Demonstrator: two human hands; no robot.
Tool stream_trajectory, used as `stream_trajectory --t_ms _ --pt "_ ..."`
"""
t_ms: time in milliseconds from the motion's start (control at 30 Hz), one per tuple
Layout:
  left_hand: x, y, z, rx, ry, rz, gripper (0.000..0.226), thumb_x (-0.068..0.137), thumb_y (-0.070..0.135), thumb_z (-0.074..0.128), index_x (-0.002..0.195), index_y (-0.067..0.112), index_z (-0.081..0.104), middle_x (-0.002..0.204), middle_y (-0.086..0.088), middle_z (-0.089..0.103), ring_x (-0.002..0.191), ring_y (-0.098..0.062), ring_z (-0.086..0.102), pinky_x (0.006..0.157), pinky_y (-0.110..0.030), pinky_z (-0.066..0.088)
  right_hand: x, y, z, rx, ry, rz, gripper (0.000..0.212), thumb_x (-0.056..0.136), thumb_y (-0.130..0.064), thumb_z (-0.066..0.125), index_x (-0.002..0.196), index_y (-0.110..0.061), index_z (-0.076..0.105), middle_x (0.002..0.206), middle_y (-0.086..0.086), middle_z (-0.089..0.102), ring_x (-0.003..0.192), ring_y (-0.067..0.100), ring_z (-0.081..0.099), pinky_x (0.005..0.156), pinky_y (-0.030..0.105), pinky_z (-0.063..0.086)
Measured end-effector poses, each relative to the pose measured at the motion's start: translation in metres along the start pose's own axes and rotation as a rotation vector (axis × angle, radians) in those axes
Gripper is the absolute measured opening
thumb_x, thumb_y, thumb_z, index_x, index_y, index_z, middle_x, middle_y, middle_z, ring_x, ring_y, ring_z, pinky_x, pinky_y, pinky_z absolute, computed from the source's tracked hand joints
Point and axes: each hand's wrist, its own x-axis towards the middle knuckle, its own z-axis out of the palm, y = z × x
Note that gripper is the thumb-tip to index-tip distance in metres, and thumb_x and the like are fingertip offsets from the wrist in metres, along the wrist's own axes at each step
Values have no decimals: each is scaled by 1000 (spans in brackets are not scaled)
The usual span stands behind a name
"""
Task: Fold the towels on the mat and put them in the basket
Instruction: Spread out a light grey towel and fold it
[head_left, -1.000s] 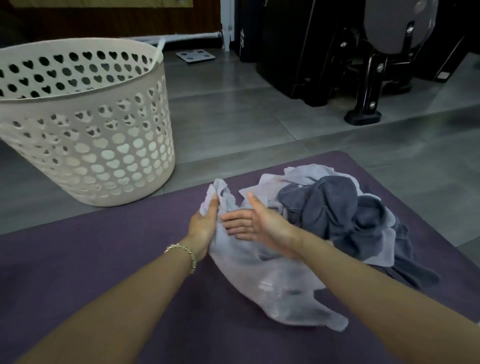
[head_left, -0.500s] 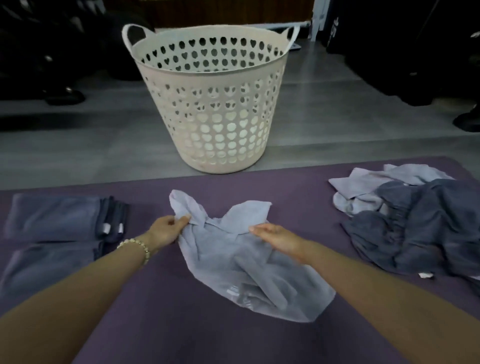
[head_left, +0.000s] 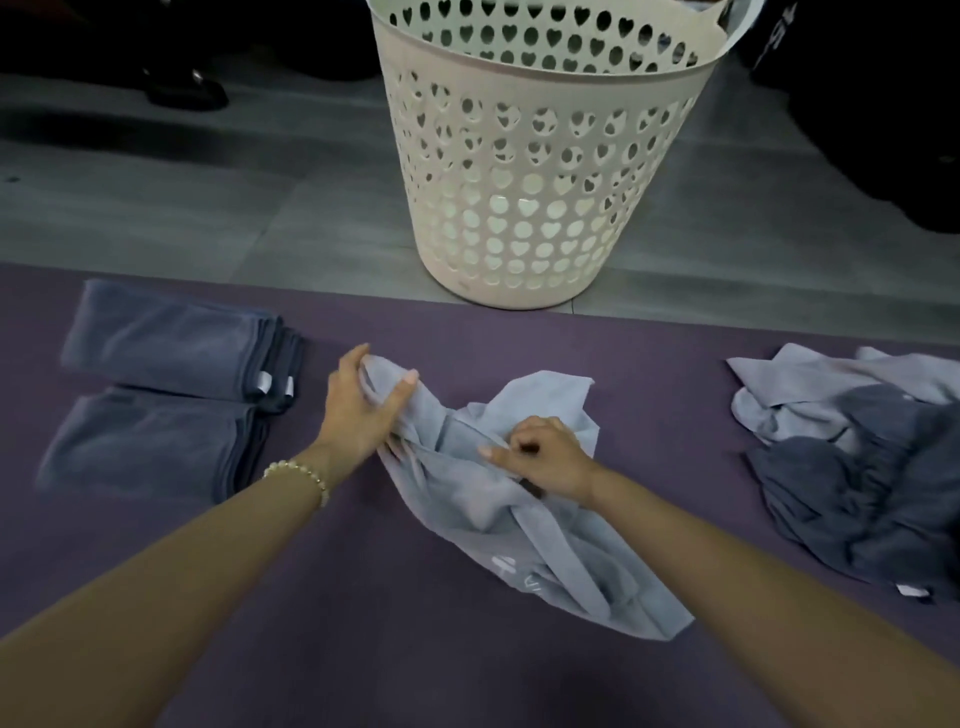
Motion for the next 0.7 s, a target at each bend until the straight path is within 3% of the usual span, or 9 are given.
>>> stream_trajectory --t_ms 67,133,200,233,300,367,467,600,700 --pt "-1 6 -1 326 -46 265 79 79 67 49 145 28 30 151 0 26 141 -17 19 115 -36 17 -4 -14 -5 157 -129 -51 55 88 -38 65 53 -21 26 54 -6 25 50 6 25 53 18 27" --pt "-6 18 3 495 -209 459 74 78 70 31 142 34 38 154 5 23 144 -15 12 117 -39 8 -9 -30 -17 267 -172 -64 49 91 -37 60 57 -20 30 55 -5 24 50 7 23 47 19 23" --pt "-14 32 12 289 -433 397 53 92 58 34 129 25 54 138 2 49 129 -6 40 111 -29 29 -14 -45 -32 342 -179 -94 47 91 -47 56 67 -7 49 60 -1 37 55 9 35 53 23 30" --pt "-19 40 16 118 -495 305 40 97 46 39 115 17 60 116 -1 62 106 -1 54 97 -20 41 -18 -51 -41 380 -171 -80 49 91 -50 53 77 -3 58 63 -2 49 58 8 45 56 21 35" --pt "-22 55 18 -48 -476 205 34 97 33 46 86 4 59 77 -4 55 68 -6 50 71 -20 42 -26 -64 -61 486 -147 -58 37 97 -40 45 89 -10 66 65 -10 66 58 0 58 52 12 42" --pt "-22 66 13 -77 -516 156 40 94 38 53 82 0 58 74 -3 50 69 -9 46 70 -24 40 -31 -71 -77 562 -116 -78 32 100 -32 41 94 -14 67 68 -8 71 58 -1 63 49 9 43" --pt "-27 92 5 -185 -681 110 32 92 42 54 103 14 64 91 9 69 84 -3 64 74 -17 49 -39 -82 -93 601 -87 -110 34 95 -36 47 104 -11 68 83 -1 74 74 6 68 60 15 49" --pt "-29 146 -12 -270 -550 186 22 95 39 49 104 24 63 93 6 70 80 -4 66 63 -21 52 -51 -98 -108 359 -194 -78 42 77 -59 64 79 -16 67 72 -2 67 63 7 58 57 18 43" --pt "-14 190 -43 -391 -336 172 16 97 38 47 94 26 58 85 6 63 74 -7 58 60 -23 47 -61 -107 -124 176 -276 -48 69 64 -66 69 77 1 65 76 0 65 72 7 59 68 20 46"
